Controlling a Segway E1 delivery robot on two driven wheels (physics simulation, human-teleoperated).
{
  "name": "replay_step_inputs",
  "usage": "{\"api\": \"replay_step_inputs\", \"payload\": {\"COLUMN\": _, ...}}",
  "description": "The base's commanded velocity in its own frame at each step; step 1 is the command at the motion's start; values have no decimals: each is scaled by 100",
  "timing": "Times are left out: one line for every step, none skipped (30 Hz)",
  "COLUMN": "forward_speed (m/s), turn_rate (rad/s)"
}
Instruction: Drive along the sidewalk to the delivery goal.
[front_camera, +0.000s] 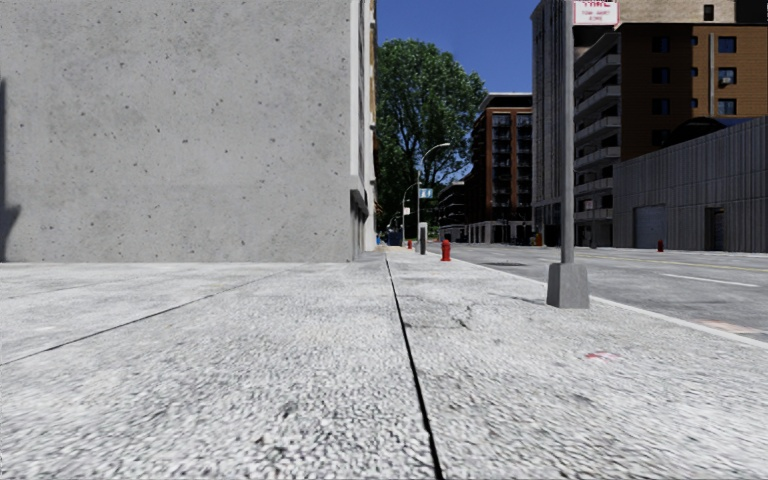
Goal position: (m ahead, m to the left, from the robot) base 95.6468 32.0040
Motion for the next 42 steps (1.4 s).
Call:
{"api": "replay_step_inputs", "payload": {"forward_speed": 200, "turn_rate": 0}}
{"api": "replay_step_inputs", "payload": {"forward_speed": 200, "turn_rate": 0}}
{"api": "replay_step_inputs", "payload": {"forward_speed": 200, "turn_rate": 0}}
{"api": "replay_step_inputs", "payload": {"forward_speed": 200, "turn_rate": 0}}
{"api": "replay_step_inputs", "payload": {"forward_speed": 200, "turn_rate": 0}}
{"api": "replay_step_inputs", "payload": {"forward_speed": 200, "turn_rate": 0}}
{"api": "replay_step_inputs", "payload": {"forward_speed": 200, "turn_rate": 0}}
{"api": "replay_step_inputs", "payload": {"forward_speed": 200, "turn_rate": 0}}
{"api": "replay_step_inputs", "payload": {"forward_speed": 200, "turn_rate": 0}}
{"api": "replay_step_inputs", "payload": {"forward_speed": 200, "turn_rate": 0}}
{"api": "replay_step_inputs", "payload": {"forward_speed": 200, "turn_rate": 0}}
{"api": "replay_step_inputs", "payload": {"forward_speed": 200, "turn_rate": 0}}
{"api": "replay_step_inputs", "payload": {"forward_speed": 200, "turn_rate": 0}}
{"api": "replay_step_inputs", "payload": {"forward_speed": 200, "turn_rate": 0}}
{"api": "replay_step_inputs", "payload": {"forward_speed": 200, "turn_rate": 0}}
{"api": "replay_step_inputs", "payload": {"forward_speed": 200, "turn_rate": 0}}
{"api": "replay_step_inputs", "payload": {"forward_speed": 200, "turn_rate": 0}}
{"api": "replay_step_inputs", "payload": {"forward_speed": 200, "turn_rate": 0}}
{"api": "replay_step_inputs", "payload": {"forward_speed": 200, "turn_rate": 0}}
{"api": "replay_step_inputs", "payload": {"forward_speed": 200, "turn_rate": 0}}
{"api": "replay_step_inputs", "payload": {"forward_speed": 200, "turn_rate": 0}}
{"api": "replay_step_inputs", "payload": {"forward_speed": 200, "turn_rate": 0}}
{"api": "replay_step_inputs", "payload": {"forward_speed": 200, "turn_rate": 0}}
{"api": "replay_step_inputs", "payload": {"forward_speed": 200, "turn_rate": 0}}
{"api": "replay_step_inputs", "payload": {"forward_speed": 200, "turn_rate": 0}}
{"api": "replay_step_inputs", "payload": {"forward_speed": 200, "turn_rate": 0}}
{"api": "replay_step_inputs", "payload": {"forward_speed": 200, "turn_rate": 0}}
{"api": "replay_step_inputs", "payload": {"forward_speed": 200, "turn_rate": 0}}
{"api": "replay_step_inputs", "payload": {"forward_speed": 200, "turn_rate": 0}}
{"api": "replay_step_inputs", "payload": {"forward_speed": 200, "turn_rate": 0}}
{"api": "replay_step_inputs", "payload": {"forward_speed": 200, "turn_rate": 0}}
{"api": "replay_step_inputs", "payload": {"forward_speed": 200, "turn_rate": 0}}
{"api": "replay_step_inputs", "payload": {"forward_speed": 200, "turn_rate": 0}}
{"api": "replay_step_inputs", "payload": {"forward_speed": 200, "turn_rate": 0}}
{"api": "replay_step_inputs", "payload": {"forward_speed": 200, "turn_rate": 0}}
{"api": "replay_step_inputs", "payload": {"forward_speed": 200, "turn_rate": 0}}
{"api": "replay_step_inputs", "payload": {"forward_speed": 200, "turn_rate": 0}}
{"api": "replay_step_inputs", "payload": {"forward_speed": 200, "turn_rate": 0}}
{"api": "replay_step_inputs", "payload": {"forward_speed": 200, "turn_rate": 0}}
{"api": "replay_step_inputs", "payload": {"forward_speed": 200, "turn_rate": 0}}
{"api": "replay_step_inputs", "payload": {"forward_speed": 200, "turn_rate": 0}}
{"api": "replay_step_inputs", "payload": {"forward_speed": 200, "turn_rate": 0}}
